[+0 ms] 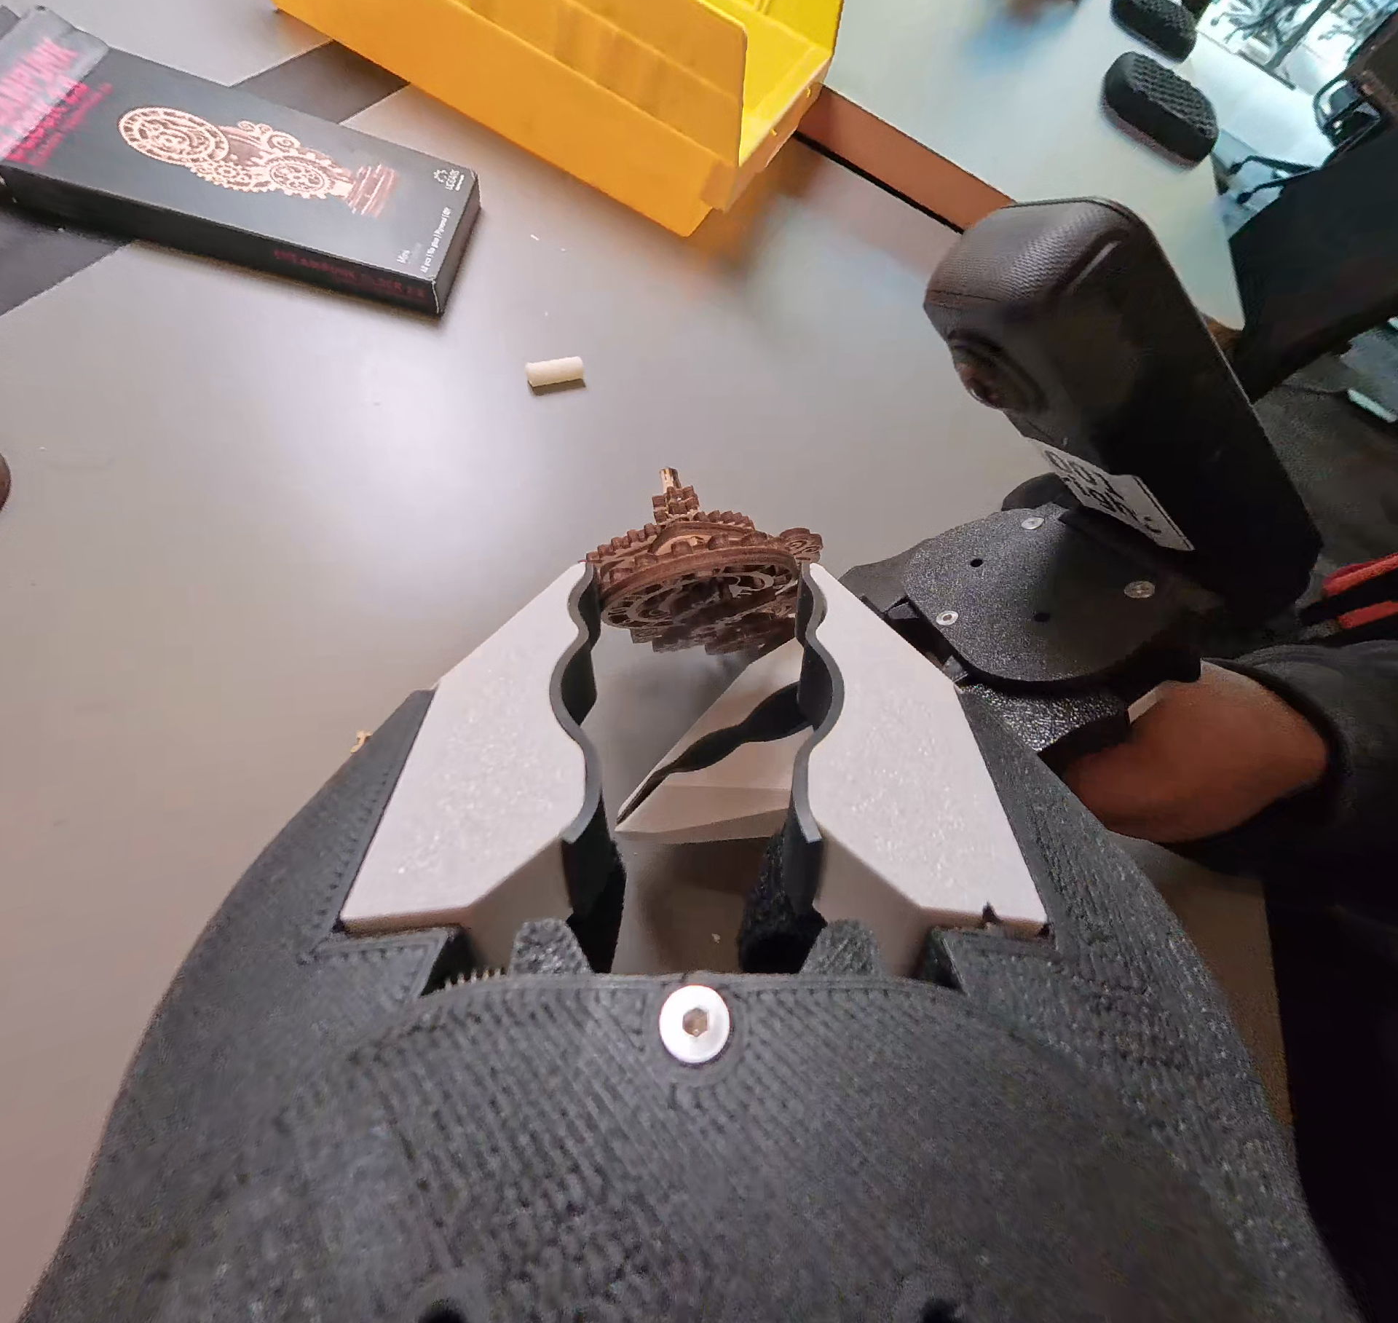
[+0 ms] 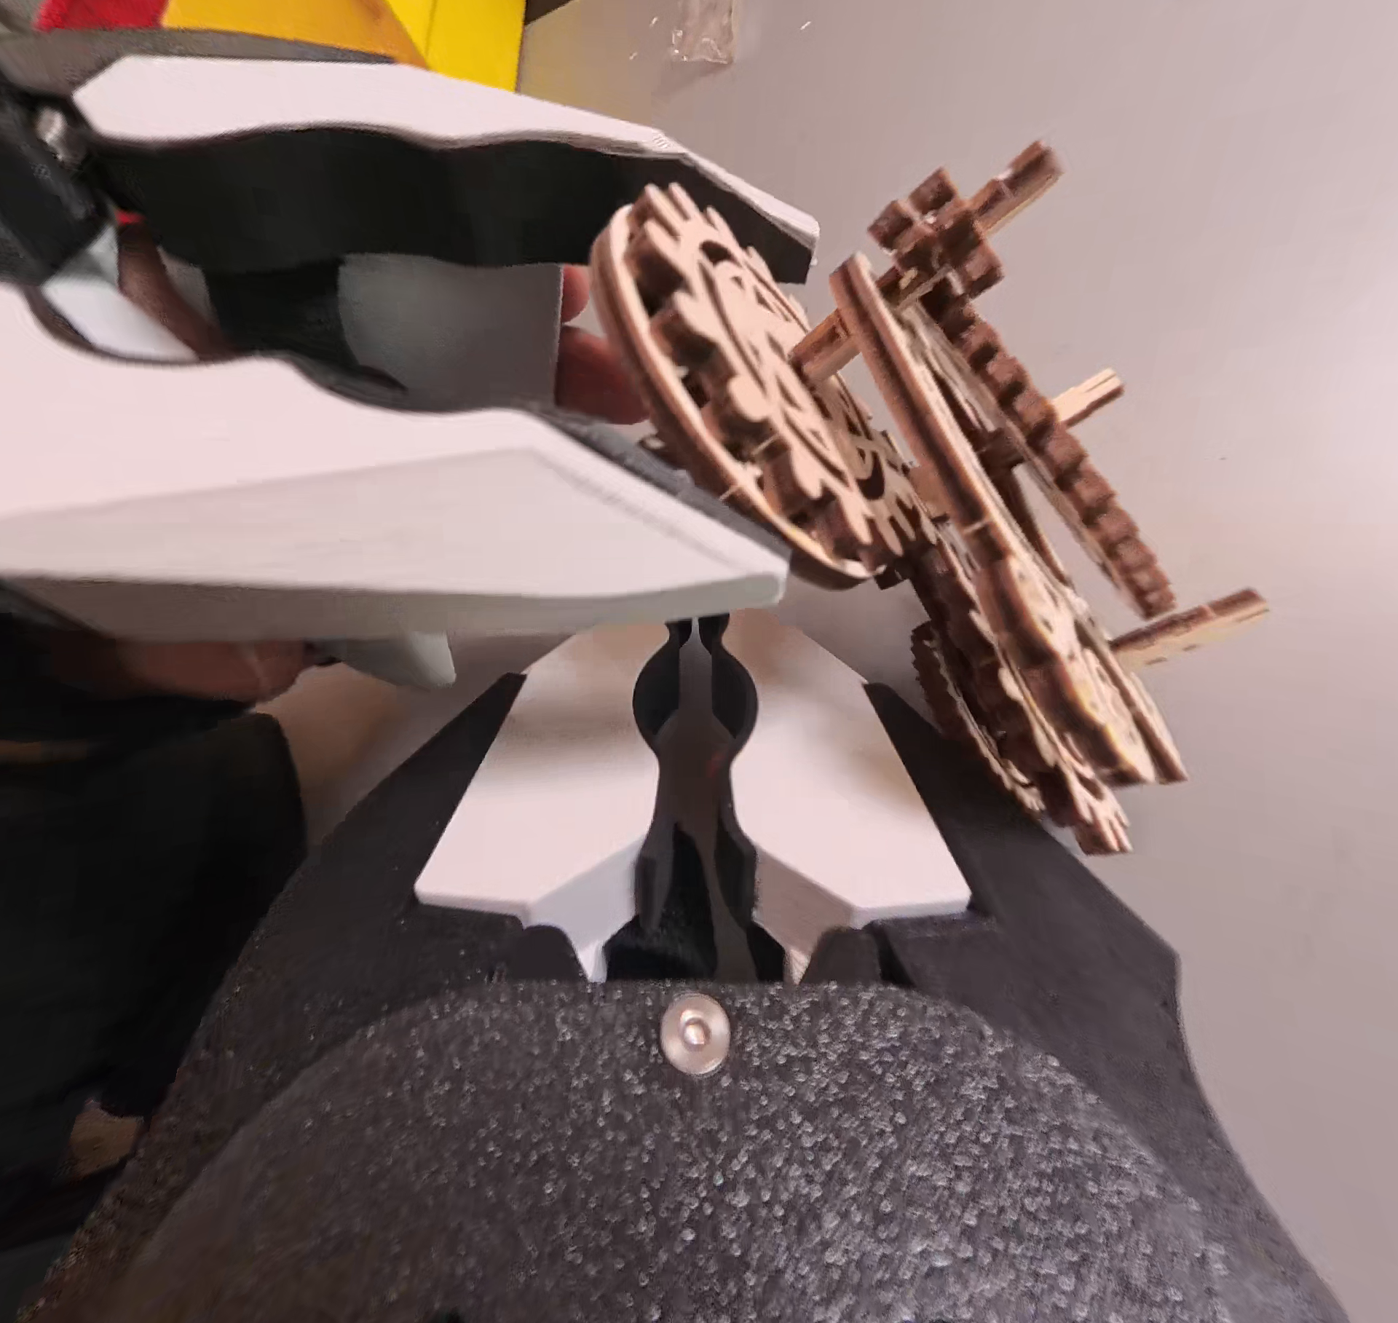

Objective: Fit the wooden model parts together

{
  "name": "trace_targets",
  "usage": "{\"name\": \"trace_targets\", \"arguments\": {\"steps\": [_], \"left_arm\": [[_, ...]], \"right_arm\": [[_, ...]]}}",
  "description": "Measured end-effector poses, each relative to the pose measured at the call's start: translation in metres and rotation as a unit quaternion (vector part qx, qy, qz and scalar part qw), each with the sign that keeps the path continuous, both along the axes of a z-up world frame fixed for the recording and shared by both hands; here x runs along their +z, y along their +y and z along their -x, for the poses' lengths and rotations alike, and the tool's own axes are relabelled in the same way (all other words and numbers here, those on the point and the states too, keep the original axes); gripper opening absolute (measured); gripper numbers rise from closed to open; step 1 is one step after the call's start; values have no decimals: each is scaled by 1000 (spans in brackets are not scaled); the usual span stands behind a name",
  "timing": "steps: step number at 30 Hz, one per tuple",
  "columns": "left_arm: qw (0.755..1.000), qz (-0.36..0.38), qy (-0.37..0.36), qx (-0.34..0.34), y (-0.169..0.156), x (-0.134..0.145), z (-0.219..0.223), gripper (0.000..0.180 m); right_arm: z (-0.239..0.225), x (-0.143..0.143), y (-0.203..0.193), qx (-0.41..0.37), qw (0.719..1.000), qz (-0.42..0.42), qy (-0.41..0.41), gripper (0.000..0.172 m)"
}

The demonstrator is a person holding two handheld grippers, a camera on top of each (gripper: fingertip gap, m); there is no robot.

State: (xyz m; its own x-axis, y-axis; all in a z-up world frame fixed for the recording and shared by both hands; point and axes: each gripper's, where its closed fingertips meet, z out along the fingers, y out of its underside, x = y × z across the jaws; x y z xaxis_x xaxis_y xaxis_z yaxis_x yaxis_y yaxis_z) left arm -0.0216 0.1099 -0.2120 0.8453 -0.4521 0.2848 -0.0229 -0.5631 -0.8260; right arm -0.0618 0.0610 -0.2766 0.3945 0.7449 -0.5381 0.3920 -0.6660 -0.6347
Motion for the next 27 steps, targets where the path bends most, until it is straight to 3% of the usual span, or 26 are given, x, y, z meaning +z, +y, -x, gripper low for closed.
{"name": "trace_targets", "arguments": {"steps": [7, 27], "left_arm": [[998, -54, 42, -5, -2, 7, -3, 51], [992, -99, 75, 6, -2, 11, 2, 50]], "right_arm": [[9, 0, -3, -24, 997, 62, 26, 0], [8, -4, 5, -71, 996, 53, 0, 0]]}}
